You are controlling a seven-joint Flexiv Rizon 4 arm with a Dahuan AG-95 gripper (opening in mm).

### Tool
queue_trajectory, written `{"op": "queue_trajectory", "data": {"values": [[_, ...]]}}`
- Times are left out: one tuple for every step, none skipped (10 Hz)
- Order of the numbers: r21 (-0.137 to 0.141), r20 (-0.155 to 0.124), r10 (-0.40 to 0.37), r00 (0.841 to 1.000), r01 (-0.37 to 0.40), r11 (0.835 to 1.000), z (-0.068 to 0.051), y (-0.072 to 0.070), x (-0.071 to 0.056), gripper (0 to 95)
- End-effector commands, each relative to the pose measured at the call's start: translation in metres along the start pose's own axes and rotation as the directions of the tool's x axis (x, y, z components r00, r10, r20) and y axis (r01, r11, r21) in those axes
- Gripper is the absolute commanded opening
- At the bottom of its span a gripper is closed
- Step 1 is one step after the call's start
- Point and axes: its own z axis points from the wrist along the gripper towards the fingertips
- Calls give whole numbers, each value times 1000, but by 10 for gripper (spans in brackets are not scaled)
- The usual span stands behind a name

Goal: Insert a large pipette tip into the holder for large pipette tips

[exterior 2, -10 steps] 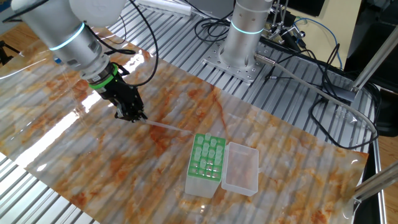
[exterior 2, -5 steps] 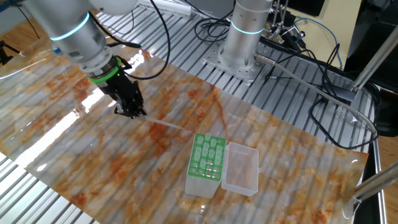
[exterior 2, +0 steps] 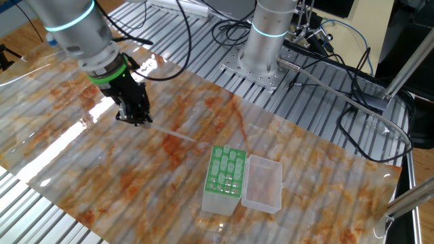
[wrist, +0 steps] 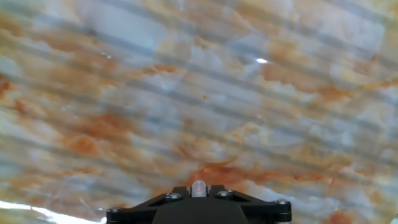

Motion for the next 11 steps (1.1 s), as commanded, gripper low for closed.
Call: {"op": "queue_trajectory", "data": {"values": [[-15,34,12,999,-12,1000,-15,7,2,0],[-24,56,6,998,-5,1000,-21,9,3,0],[-28,82,3,997,0,1000,-27,12,8,0],[-33,112,-8,994,12,999,-33,14,13,0],[-32,146,-16,989,21,999,-38,14,17,0],[-34,183,-23,983,30,999,-43,15,23,0],[-38,210,-22,977,31,999,-46,15,26,0],[-41,234,-24,972,35,999,-47,15,27,0],[-39,261,-23,965,34,999,-47,15,29,0],[-40,268,-18,963,30,999,-47,14,30,0],[-41,273,-10,962,22,999,-47,14,31,0]]}}
